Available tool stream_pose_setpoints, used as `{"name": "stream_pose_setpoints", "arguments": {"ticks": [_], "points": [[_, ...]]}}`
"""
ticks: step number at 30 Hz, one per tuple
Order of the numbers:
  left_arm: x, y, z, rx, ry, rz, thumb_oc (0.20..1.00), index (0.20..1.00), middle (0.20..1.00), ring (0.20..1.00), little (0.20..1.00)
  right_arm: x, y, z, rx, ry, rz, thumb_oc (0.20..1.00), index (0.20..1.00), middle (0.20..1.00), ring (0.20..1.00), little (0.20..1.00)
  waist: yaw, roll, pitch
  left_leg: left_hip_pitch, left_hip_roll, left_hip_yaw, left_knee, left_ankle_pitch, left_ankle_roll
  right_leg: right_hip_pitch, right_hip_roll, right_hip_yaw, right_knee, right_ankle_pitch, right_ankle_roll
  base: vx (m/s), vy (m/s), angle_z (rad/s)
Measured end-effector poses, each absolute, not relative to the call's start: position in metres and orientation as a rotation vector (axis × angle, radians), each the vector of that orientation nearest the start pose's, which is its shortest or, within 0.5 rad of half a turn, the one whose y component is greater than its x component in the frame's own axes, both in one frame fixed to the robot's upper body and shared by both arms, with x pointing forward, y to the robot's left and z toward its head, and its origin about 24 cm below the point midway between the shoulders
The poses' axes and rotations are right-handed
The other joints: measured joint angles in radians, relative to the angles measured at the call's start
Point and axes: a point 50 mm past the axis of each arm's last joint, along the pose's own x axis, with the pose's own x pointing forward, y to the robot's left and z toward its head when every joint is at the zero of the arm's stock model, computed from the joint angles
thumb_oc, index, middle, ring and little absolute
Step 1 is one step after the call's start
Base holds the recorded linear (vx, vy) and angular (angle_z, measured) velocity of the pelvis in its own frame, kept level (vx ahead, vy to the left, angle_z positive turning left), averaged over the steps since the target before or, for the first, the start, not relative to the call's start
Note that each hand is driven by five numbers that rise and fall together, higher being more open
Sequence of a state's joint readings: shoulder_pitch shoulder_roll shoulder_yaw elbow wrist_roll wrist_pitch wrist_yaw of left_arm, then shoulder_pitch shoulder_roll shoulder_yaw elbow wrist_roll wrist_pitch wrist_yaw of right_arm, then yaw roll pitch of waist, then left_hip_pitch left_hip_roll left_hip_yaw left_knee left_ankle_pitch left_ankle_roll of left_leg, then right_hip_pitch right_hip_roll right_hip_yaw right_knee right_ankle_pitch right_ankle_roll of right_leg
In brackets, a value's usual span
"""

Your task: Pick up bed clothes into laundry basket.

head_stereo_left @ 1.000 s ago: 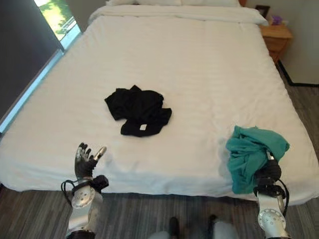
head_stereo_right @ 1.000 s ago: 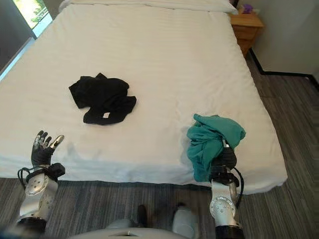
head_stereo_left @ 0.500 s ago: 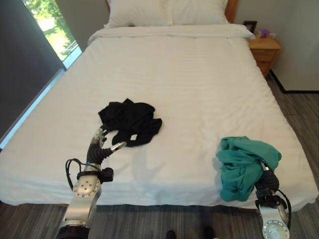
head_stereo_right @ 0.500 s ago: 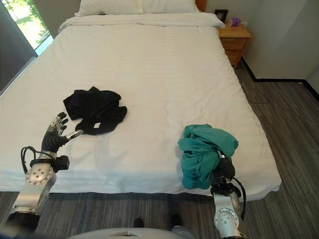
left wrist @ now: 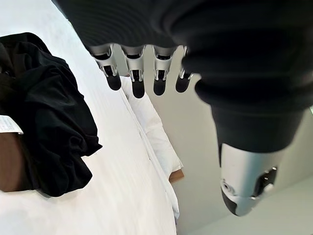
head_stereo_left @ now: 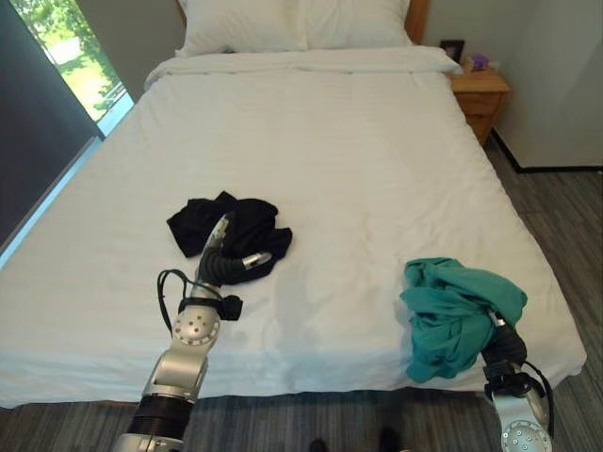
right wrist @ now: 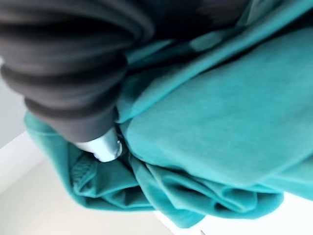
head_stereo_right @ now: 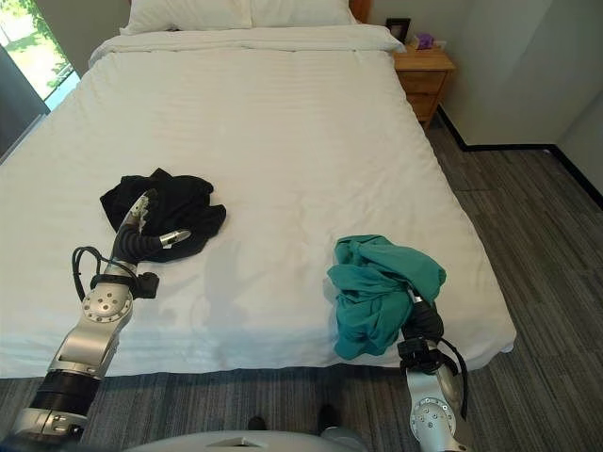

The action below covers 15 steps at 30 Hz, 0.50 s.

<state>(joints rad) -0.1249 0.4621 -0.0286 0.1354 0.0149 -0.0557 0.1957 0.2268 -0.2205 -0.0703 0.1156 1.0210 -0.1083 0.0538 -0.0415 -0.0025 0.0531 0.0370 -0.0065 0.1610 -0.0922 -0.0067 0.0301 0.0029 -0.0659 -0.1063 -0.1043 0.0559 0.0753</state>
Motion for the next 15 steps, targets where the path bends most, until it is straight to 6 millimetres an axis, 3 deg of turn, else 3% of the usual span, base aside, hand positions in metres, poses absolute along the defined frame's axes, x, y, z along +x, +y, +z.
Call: {"name": "stream_pose_setpoints", "arguments": {"ticks": [7,15], "points": [[0.279,0.257,0.086,0.713,-0.088,0.261,1.000,1.000,1.000,1.000,1.000,0.187,-0.234,-0.020,0.772,0.144,-0.283,0.200,0.200,0.200,0.200,0.200,-0.009,-0.009,-0.005,-0.001,0.000,0.001,0.000,-0.001,-0.002,-0.001,0.000,0.002,-0.001,0.000,-0.001,0.00,0.000,0.00],[0.283,0.261,0.087,0.760,-0.087,0.294,1.000,1.000,1.000,1.000,1.000,0.188,-0.233,-0.019,0.724,0.163,-0.257,0.200,0.200,0.200,0.200,0.200,-0.009,-0.014,-0.005,-0.015,0.000,0.011,0.000,-0.001,-0.001,-0.018,0.001,0.008,0.001,0.002,-0.002,0.01,0.003,-0.02]]}}
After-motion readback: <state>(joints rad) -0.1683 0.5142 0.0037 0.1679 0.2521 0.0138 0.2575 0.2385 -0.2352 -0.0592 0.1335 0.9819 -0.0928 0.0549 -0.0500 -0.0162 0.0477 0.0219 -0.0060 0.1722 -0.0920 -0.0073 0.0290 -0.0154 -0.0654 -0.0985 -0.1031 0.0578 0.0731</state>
